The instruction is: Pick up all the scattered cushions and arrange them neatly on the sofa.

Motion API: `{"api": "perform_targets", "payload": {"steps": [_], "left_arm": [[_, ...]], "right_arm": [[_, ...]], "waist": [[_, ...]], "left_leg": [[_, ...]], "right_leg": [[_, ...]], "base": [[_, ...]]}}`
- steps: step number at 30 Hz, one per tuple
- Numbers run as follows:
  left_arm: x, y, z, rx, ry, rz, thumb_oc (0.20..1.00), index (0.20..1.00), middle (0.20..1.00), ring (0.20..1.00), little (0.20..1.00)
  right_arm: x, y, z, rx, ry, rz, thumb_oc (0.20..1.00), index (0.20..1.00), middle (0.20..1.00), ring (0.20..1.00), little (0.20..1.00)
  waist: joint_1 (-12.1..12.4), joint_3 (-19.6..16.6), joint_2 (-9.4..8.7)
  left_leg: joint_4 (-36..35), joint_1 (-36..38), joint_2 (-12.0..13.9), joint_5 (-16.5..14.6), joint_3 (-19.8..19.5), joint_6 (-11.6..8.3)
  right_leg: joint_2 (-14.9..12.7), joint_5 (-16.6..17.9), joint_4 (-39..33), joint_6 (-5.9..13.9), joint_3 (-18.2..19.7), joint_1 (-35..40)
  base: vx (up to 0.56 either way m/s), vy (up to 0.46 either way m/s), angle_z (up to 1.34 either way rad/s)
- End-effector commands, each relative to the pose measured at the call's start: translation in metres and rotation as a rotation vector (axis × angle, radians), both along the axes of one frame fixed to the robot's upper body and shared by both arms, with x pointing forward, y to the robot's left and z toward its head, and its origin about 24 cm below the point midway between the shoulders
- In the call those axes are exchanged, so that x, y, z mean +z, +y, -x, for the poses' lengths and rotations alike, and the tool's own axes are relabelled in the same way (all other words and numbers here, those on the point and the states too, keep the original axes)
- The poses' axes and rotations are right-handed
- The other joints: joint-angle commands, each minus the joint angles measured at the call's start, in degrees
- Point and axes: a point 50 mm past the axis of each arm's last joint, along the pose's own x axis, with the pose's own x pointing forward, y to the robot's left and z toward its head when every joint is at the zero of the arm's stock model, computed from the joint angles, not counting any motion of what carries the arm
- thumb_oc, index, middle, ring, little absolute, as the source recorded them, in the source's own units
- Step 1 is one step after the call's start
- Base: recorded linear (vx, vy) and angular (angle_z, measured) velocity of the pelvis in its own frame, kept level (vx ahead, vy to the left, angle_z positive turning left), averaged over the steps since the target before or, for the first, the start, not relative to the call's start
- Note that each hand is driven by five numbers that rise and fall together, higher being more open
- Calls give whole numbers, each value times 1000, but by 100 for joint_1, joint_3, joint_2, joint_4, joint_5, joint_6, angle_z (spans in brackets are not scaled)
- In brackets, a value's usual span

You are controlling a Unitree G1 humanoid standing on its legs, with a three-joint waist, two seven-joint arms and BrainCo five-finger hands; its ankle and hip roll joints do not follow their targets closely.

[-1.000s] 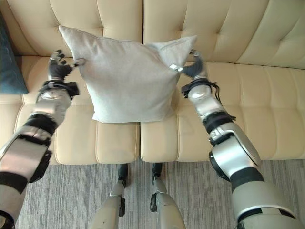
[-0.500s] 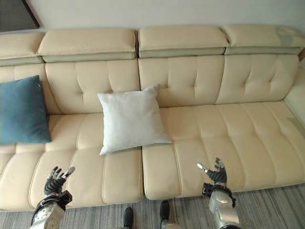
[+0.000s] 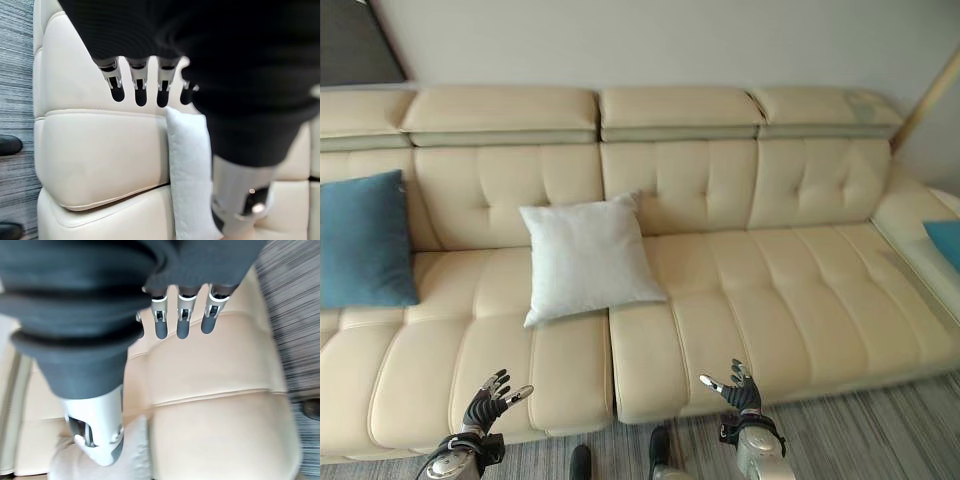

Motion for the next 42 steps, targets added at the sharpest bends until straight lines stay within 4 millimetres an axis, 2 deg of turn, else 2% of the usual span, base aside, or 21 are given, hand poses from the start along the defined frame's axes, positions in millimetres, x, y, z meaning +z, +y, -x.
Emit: {"api": "perform_targets", "payload": {"steps": [1, 3, 5, 7, 9, 10, 13, 14, 16, 18, 19, 24, 26, 28, 31, 37, 39, 42], "left_arm": [[13, 22, -8, 6, -56, -67, 1000, 1000, 1000, 1000, 1000], [5, 24, 0, 29, -10, -63, 1000, 1000, 1000, 1000, 1000], [-2, 25, 8, 83, 25, -41, 1000, 1000, 1000, 1000, 1000], [-7, 25, 13, 110, 49, -32, 1000, 1000, 1000, 1000, 1000], [-10, 23, 17, 123, 60, -15, 1000, 1000, 1000, 1000, 1000], [-10, 22, 18, 135, 57, -5, 1000, 1000, 1000, 1000, 1000], [-8, 17, 13, 134, 34, 15, 1000, 1000, 1000, 1000, 1000], [-8, 14, 10, 123, 29, 16, 1000, 1000, 1000, 1000, 1000], [-6, 10, 4, 108, 13, 24, 1000, 1000, 1000, 1000, 1000], [-2, 7, -2, 92, -12, 29, 1000, 1000, 1000, 1000, 1000], [-1, 6, -3, 75, -21, 26, 1000, 1000, 1000, 1000, 1000], [-2, 2, 1, 37, -10, 25, 1000, 1000, 1000, 1000, 1000], [-2, 0, 3, 40, -10, 39, 1000, 1000, 1000, 1000, 1000], [-6, -5, 7, 23, 13, 44, 1000, 1000, 1000, 1000, 1000], [-7, -7, 10, -16, 32, 25, 1000, 1000, 1000, 1000, 1000], [-8, -5, 10, -40, 52, -8, 1000, 1000, 1000, 1000, 1000], [-7, -6, 4, -84, 51, -34, 1000, 1000, 1000, 1000, 1000], [-4, -5, -1, -112, 42, -57, 1000, 1000, 1000, 1000, 1000]], "right_arm": [[18, -5, -13, -8, -113, 4, 1000, 1000, 1000, 1000, 1000], [15, -7, -10, -17, -92, 6, 1000, 1000, 1000, 1000, 1000], [15, -7, -12, -14, -87, 16, 1000, 1000, 1000, 1000, 1000], [19, -6, -18, -4, -99, 24, 1000, 1000, 1000, 1000, 1000], [22, -5, -20, 14, -109, 33, 1000, 1000, 1000, 1000, 1000], [24, -5, -22, 19, -121, 45, 1000, 1000, 1000, 1000, 1000], [30, -7, -26, 45, -143, 70, 1000, 1000, 1000, 1000, 1000], [32, -8, -28, 51, -149, 78, 1000, 1000, 1000, 1000, 1000], [31, -12, -26, 47, -140, 101, 1000, 1000, 1000, 1000, 1000], [30, -16, -25, 36, -128, 111, 1000, 1000, 1000, 1000, 1000], [28, -16, -23, 40, -118, 109, 1000, 1000, 1000, 1000, 1000], [25, -11, -22, 83, -99, 100, 1000, 1000, 1000, 1000, 1000], [26, -10, -22, 90, -109, 92, 1000, 1000, 1000, 1000, 1000], [25, -11, -20, 78, -105, 83, 1000, 1000, 1000, 1000, 1000], [24, -14, -16, 55, -101, 75, 1000, 1000, 1000, 1000, 1000], [17, -15, -10, 32, -63, 79, 1000, 1000, 1000, 1000, 1000], [15, -14, -8, 8, -51, 54, 1000, 1000, 1000, 1000, 1000], [13, -14, -6, -16, -48, 40, 1000, 1000, 1000, 1000, 1000]], "waist": [[104, 84, -125], [203, -33, -160], [361, -76, -263], [479, -159, -311], [562, -136, -287], [575, -62, -239], [544, 173, -36], [503, 236, 40], [440, 332, 125], [352, 411, 96], [314, 410, 59], [157, 351, -120], [105, 334, -137], [4, 140, -25], [-132, -101, 52], [-198, -25, 42], [-324, 53, 30], [-411, 116, 27]], "left_leg": [[-306, 283, -218, -428, -48, -332], [-305, 159, -237, -343, 9, -330], [-207, 3, -260, -266, 109, -360], [-102, -181, -201, -184, 224, -428], [-8, -393, -54, -7, 263, -526], [17, -534, 75, 212, 232, -643], [-132, -725, 262, 583, 79, -858], [-199, -780, 315, 683, 39, -935], [-261, -858, 378, 695, 195, -1005], [-135, -872, 375, 572, 415, -948], [84, -797, 340, 448, 381, -908], [1365, -397, -23, -775, -123, -662], [1612, -73, -116, -1091, -203, -607], [904, 555, -115, -1185, -142, -590], [-21, 855, -143, -1003, -84, -623], [-215, 914, -317, -998, -29, -509], [-255, 859, -426, -1015, 169, -428], [-280, 824, -440, -1018, 393, -389]], "right_leg": [[-236, -404, 110, 93, 192, 1055], [-295, -332, 72, 113, 289, 1356], [-341, -311, -389, 125, 326, 1711], [-347, -549, -1115, 121, 233, 2007], [-209, -730, -1575, 5, 230, 2145], [-77, -766, -1700, -84, 258, 2120], [224, -759, -1913, -250, 212, 1999], [304, -729, -1993, -267, 148, 1992], [313, -674, -2090, -271, -23, 1959], [225, -582, -2061, -276, -185, 1861], [186, -510, -2069, -281, -213, 1821], [-52, -251, -2029, -316, -197, 1515], [-45, -225, -2018, -329, -195, 1461], [64, -164, -2061, -283, -191, 1433], [61, 7, -2170, -195, -241, 1305], [-95, 322, -2159, -24, -87, 1065], [-219, 474, -2074, 109, 44, 785], [-292, 487, -1850, 162, 112, 553]], "base": [[-161, -50, -27], [-158, -92, -23], [-197, -160, -33], [-184, -207, -50], [-221, -274, -49], [-293, -296, -2], [-327, -255, 9], [-297, -217, 19], [-297, -171, 20], [-281, -125, 47], [-228, -105, 52], [-178, -29, 15], [-108, 50, 12], [9, 124, 7], [-26, 143, -4], [-94, 140, 0], [-183, 190, -33], [-140, 123, -63]]}}
